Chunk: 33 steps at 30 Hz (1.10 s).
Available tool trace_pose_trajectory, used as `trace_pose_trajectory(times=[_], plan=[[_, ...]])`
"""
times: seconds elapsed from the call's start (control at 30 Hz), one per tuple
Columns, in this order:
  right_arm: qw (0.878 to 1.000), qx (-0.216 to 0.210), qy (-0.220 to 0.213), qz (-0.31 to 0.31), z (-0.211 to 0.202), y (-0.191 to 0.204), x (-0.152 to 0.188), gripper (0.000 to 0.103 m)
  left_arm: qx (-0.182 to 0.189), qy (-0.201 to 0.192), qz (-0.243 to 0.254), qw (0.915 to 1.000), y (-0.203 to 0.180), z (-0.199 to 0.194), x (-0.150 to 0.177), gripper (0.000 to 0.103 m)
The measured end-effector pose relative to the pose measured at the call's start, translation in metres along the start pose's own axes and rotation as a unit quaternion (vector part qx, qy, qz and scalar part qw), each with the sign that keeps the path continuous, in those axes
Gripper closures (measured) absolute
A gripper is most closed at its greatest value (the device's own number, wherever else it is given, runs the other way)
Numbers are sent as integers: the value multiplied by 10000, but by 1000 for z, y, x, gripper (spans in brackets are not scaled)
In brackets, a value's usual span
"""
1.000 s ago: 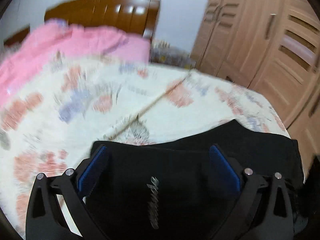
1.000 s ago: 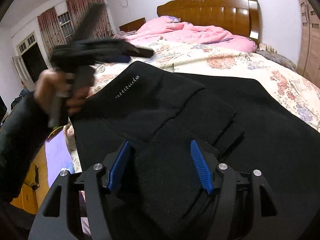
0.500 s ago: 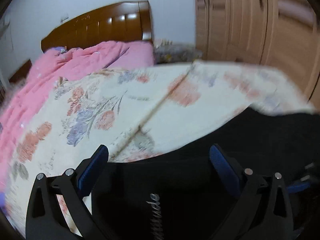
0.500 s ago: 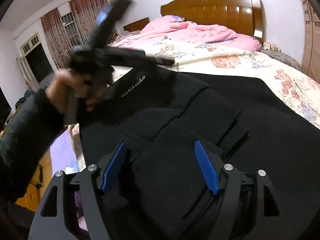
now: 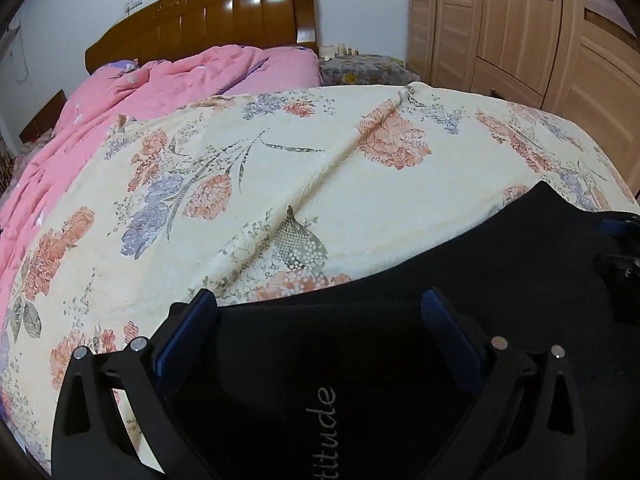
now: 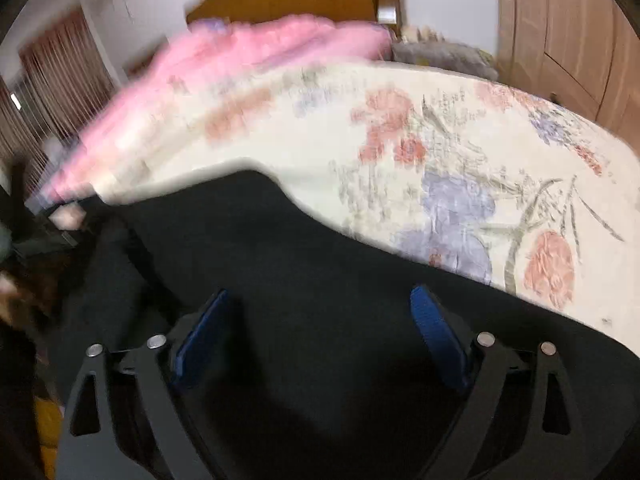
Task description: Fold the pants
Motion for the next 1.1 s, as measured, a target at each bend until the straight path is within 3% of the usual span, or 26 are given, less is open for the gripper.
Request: trace_pose_trajectory(times=[0.13,0.23,0.4,0.53,0.63,0.67,0.73,0.8,0.83,0.87,0.93,1.0,1.03,1.1], plan=[[9988,472,-116,15,-23,4,3,14,10,20,-12,10000,0,1,1,1],[9985,471,-204,-210,-50,12,15,14,5,18,-7,10000,0,2,1,1],[9864,1482,75,-705,-67,-3,54,11,17,18,-17,10000,0,2,0,1],[9873,1506,-471,181,-117,-48,80,11,-21,-8,1,10000,0,1,0,1],[9843,1555,-661,517,-141,-63,98,11,-100,-27,42,9999,-3,0,-1,1],[9855,1463,-712,483,-146,-59,105,11,-183,-59,62,9998,-4,-2,-1,1],[9894,1152,-841,257,-152,-43,120,11,-701,-236,154,9971,-10,-11,-2,1],[9924,968,-759,-65,-146,-22,133,11,-1432,-578,237,9877,-21,-32,-1,2],[9928,939,-697,-270,-142,-11,144,11,-1530,-817,153,9847,-29,-51,1,2],[9929,929,-651,-353,-138,-5,151,11,-1328,-997,31,9861,-35,-67,4,2],[9929,957,-584,-400,-130,3,164,11,-477,-1322,-313,9896,-53,-100,17,2],[9897,1118,-634,-630,-129,4,176,11,19,-1502,-408,9878,-77,-119,35,2],[9893,1126,-625,-683,-131,3,180,11,217,-1468,-219,9887,-96,-124,46,2],[9908,1044,-624,-596,-142,-2,186,11,66,-1214,407,9917,-128,-118,64,2]])
Point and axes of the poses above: each gripper's, at about its wrist camera, not at the fingertips, and z roughly the way its jaws point, y to its left, x to its underside, the point moved 1 cm from there along z, roughly the way its jaws point, and after that the axes turned 1 degree about x, right-handed, at the moved point
